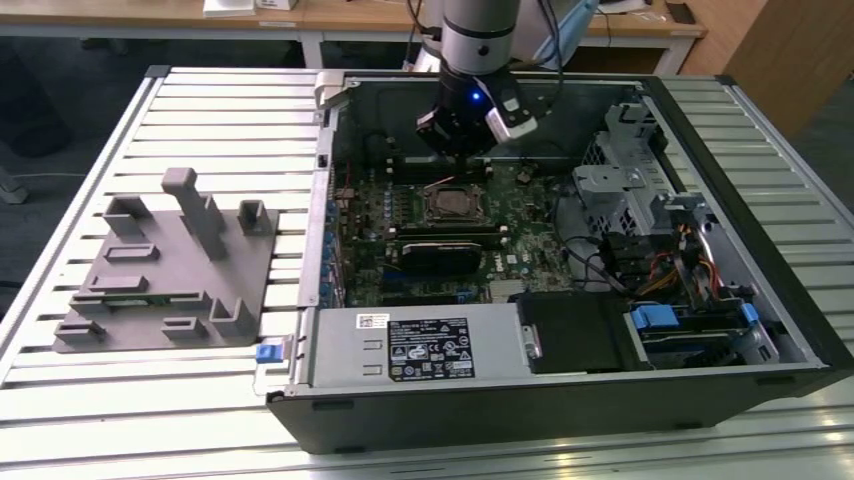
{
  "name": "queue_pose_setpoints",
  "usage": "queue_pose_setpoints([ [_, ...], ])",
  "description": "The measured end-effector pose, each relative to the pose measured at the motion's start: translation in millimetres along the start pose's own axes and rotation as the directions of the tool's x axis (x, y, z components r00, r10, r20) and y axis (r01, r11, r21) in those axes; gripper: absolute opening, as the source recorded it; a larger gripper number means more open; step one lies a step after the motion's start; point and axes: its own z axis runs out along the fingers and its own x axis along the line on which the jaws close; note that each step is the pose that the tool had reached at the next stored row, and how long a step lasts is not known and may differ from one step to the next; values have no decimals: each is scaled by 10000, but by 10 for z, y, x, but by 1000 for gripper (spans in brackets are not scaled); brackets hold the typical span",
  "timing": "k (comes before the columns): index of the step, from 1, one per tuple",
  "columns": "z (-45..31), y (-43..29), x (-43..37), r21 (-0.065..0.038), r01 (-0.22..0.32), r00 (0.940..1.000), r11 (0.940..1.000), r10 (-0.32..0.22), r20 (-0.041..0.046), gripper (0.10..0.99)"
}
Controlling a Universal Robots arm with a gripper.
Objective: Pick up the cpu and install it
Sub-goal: 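Install the first cpu locking lever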
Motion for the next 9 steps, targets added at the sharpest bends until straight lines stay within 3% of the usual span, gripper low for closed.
queue_pose_setpoints([
  [9,84,-4,-28,-1,-1,10000,10000,1,0,106],
])
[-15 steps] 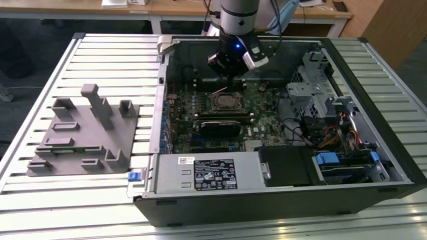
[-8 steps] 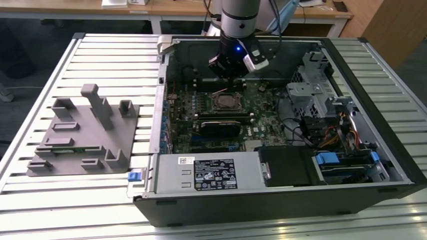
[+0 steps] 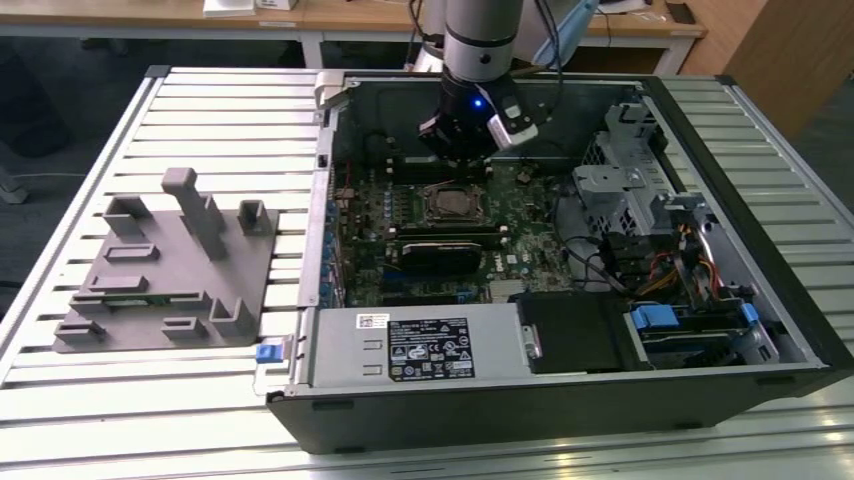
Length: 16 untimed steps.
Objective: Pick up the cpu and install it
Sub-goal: 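Install the first cpu locking lever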
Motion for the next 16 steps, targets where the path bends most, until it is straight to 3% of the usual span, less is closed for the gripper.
queue_pose_setpoints([
  [10,91,-5,-14,1,1,10000,10000,-1,-1,106],
  [16,98,-5,-16,2,0,10000,10000,0,-1,106],
])
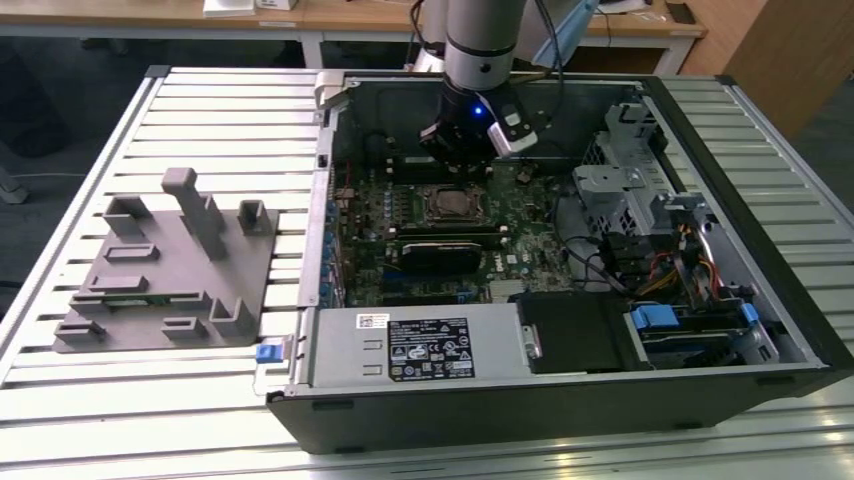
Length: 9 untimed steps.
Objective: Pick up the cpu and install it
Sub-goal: 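Install the first cpu locking lever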
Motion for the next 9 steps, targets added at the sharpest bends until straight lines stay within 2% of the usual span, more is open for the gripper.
queue_pose_setpoints([
  [3,-31,2,-1,3,0,10000,10000,0,1,106],
  [4,-30,3,-1,51,0,10000,10000,0,2,106],
  [6,-23,2,-1,224,4,10000,9997,-4,0,106],
  [9,-3,3,-1,333,5,10000,9994,-5,-3,106],
])
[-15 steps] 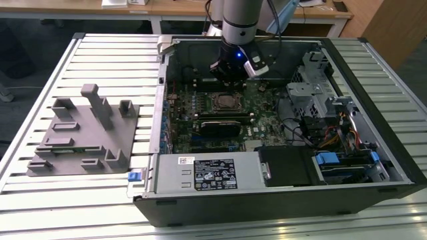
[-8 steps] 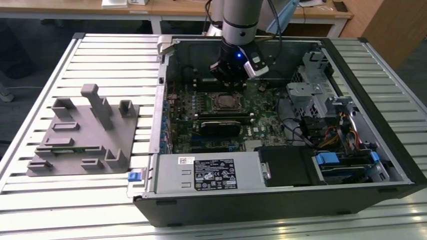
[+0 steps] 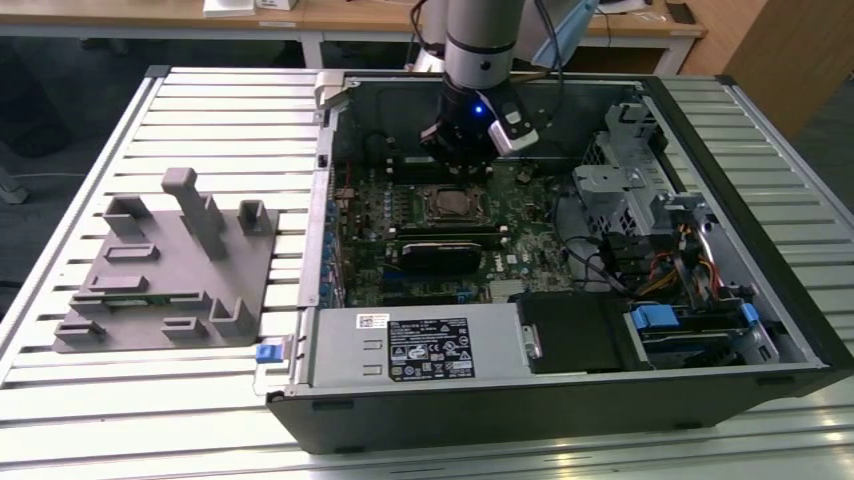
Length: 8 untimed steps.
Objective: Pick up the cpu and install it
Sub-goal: 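Install the first cpu locking lever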
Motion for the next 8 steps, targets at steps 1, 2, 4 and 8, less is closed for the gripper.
queue_pose_setpoints([
  [1,5,2,0,8,1,10000,10000,-1,-1,106],
  [2,9,3,0,15,0,10000,10000,0,-3,106],
  [4,21,2,-2,24,-1,10000,10000,1,-8,106],
  [8,40,7,-8,20,-1,10000,10000,1,-4,106],
])
